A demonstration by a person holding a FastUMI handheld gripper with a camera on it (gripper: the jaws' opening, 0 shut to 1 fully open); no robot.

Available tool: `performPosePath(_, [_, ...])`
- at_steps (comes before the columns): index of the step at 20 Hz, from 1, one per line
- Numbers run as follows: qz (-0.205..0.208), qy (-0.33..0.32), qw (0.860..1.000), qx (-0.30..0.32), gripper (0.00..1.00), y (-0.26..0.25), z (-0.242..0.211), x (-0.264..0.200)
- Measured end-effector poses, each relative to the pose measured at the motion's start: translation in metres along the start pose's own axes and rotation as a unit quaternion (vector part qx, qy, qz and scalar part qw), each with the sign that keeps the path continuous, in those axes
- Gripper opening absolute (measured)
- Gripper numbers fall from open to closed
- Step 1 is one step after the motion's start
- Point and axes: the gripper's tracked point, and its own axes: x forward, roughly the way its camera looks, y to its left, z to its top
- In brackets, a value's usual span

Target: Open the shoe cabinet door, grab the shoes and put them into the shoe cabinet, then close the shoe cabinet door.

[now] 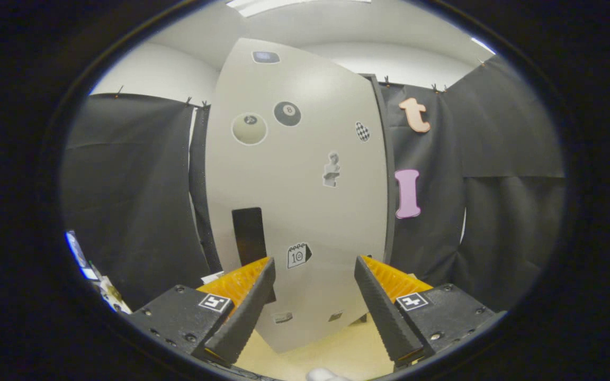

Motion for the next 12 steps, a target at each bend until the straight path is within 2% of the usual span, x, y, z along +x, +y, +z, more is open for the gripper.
performPosePath(7, [-0.017, 0.012, 1.000, 0.004, 0.99, 0.000, -0.008, -0.015])
performPosePath(12, [-0.035, 0.001, 0.999, -0.002, 0.99, 0.002, 0.003, -0.039])
